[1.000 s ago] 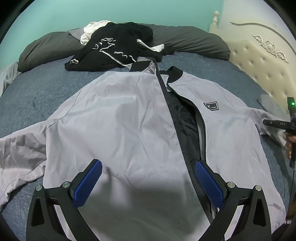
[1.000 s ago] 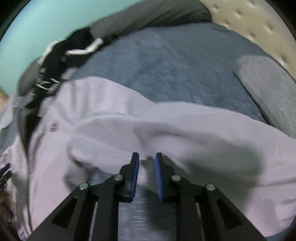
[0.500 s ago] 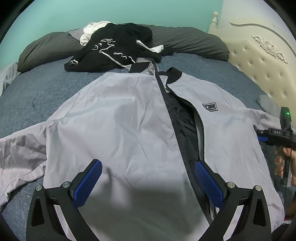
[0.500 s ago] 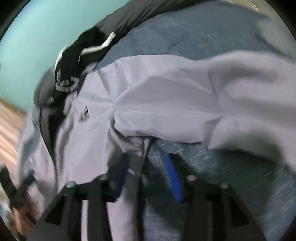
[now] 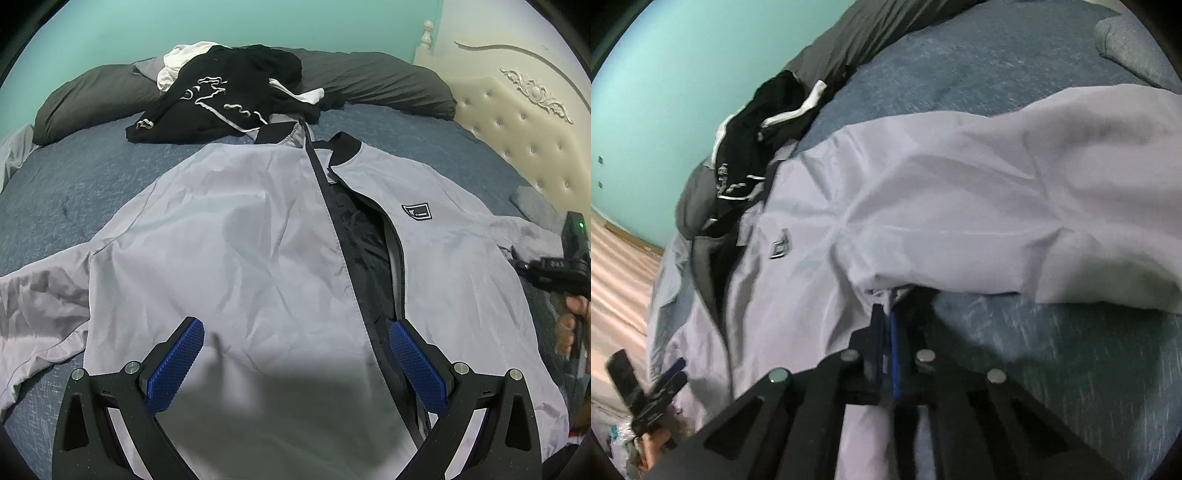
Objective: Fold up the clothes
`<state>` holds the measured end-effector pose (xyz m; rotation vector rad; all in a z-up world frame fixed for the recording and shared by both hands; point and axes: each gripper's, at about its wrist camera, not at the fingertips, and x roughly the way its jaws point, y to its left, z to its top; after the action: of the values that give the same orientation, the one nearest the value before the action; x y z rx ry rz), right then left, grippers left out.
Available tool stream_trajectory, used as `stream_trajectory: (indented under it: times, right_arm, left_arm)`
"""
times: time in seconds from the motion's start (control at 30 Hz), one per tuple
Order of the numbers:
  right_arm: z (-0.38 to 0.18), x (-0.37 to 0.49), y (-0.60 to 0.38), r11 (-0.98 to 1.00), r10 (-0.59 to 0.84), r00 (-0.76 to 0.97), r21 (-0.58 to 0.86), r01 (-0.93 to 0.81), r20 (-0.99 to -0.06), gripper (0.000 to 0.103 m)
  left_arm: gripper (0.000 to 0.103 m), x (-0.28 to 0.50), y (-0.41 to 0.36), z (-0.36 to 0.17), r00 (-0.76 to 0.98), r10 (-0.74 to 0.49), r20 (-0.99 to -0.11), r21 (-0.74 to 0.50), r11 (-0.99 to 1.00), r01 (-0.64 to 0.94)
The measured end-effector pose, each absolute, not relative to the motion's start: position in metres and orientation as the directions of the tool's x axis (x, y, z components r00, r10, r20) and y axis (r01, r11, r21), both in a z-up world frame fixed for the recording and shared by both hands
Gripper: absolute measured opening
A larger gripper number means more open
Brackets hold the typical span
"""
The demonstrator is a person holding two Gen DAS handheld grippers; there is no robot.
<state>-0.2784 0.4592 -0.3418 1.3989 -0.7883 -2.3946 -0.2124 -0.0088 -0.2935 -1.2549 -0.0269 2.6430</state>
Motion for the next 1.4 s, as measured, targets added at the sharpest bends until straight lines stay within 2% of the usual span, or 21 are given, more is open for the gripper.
stream_trajectory:
  times: [0.17, 0.27, 0.33, 0.4, 0.5, 0.67, 0.8, 0.9, 1.0, 1.03, 1.1, 1.17, 1.27, 1.4]
  right_arm:
    - [-0.357, -0.278, 0.457, -0.808, -0.500, -0.454, 0.586, -0.063, -0.738, 0.003]
    - [-0.353, -0.274, 0.466, -0.821, -0.470, -0.481, 0.567, -0.070, -0.740, 0.008]
    - [-0.343, -0.265, 0.478, -0.832, -0.441, -0.506, 0.549, -0.079, -0.741, 0.016]
    - [-0.326, -0.251, 0.500, -0.842, -0.404, -0.558, 0.533, -0.083, -0.725, 0.020]
    - [-0.294, -0.226, 0.542, -0.877, -0.301, -0.638, 0.469, -0.108, -0.709, 0.031]
    - [-0.258, -0.191, 0.627, -0.902, -0.082, -0.687, 0.347, -0.257, -0.722, 0.040]
    - [-0.238, -0.161, 0.690, -0.894, 0.104, -0.685, 0.233, -0.382, -0.721, 0.042]
    - [-0.232, -0.137, 0.735, -0.853, 0.187, -0.680, 0.225, -0.470, -0.709, 0.053]
    - [-0.240, -0.128, 0.763, -0.822, 0.186, -0.666, 0.257, -0.509, -0.723, 0.056]
    - [-0.246, -0.128, 0.772, -0.814, 0.166, -0.656, 0.273, -0.513, -0.736, 0.060]
    - [-0.259, -0.130, 0.784, -0.800, 0.122, -0.639, 0.306, -0.516, -0.759, 0.062]
    - [-0.267, -0.131, 0.790, -0.789, 0.102, -0.663, 0.345, -0.508, -0.742, 0.062]
    - [-0.275, -0.134, 0.797, -0.782, 0.060, -0.706, 0.407, -0.472, -0.705, 0.074]
    - [-0.282, -0.146, 0.795, -0.804, 0.013, -0.691, 0.403, -0.437, -0.723, 0.073]
  left_arm:
    - [0.103, -0.212, -0.007, -0.292, -0.615, 0.204, -0.762, -0.106, -0.976, -0.192]
    - [0.103, -0.212, -0.005, -0.292, -0.614, 0.208, -0.761, -0.108, -0.975, -0.196]
    - [0.103, -0.212, -0.005, -0.292, -0.613, 0.211, -0.761, -0.110, -0.974, -0.198]
    - [0.103, -0.211, -0.005, -0.292, -0.613, 0.213, -0.761, -0.112, -0.974, -0.199]
    - [0.103, -0.210, -0.003, -0.290, -0.614, 0.215, -0.760, -0.113, -0.973, -0.200]
    - [0.103, -0.208, 0.002, -0.288, -0.618, 0.218, -0.755, -0.109, -0.972, -0.209]
    - [0.103, -0.208, 0.005, -0.287, -0.619, 0.219, -0.754, -0.105, -0.971, -0.214]
    - [0.103, -0.209, 0.007, -0.289, -0.617, 0.215, -0.757, -0.100, -0.971, -0.215]
    - [0.103, -0.209, 0.007, -0.291, -0.614, 0.210, -0.761, -0.094, -0.972, -0.215]
    - [0.103, -0.209, 0.008, -0.292, -0.613, 0.208, -0.763, -0.092, -0.972, -0.215]
    - [0.103, -0.210, 0.008, -0.294, -0.611, 0.205, -0.765, -0.089, -0.973, -0.215]
    - [0.103, -0.210, 0.009, -0.295, -0.609, 0.202, -0.768, -0.085, -0.973, -0.215]
    - [0.103, -0.210, 0.009, -0.298, -0.605, 0.197, -0.771, -0.079, -0.973, -0.216]
    - [0.103, -0.213, 0.009, -0.303, -0.596, 0.193, -0.779, -0.079, -0.974, -0.212]
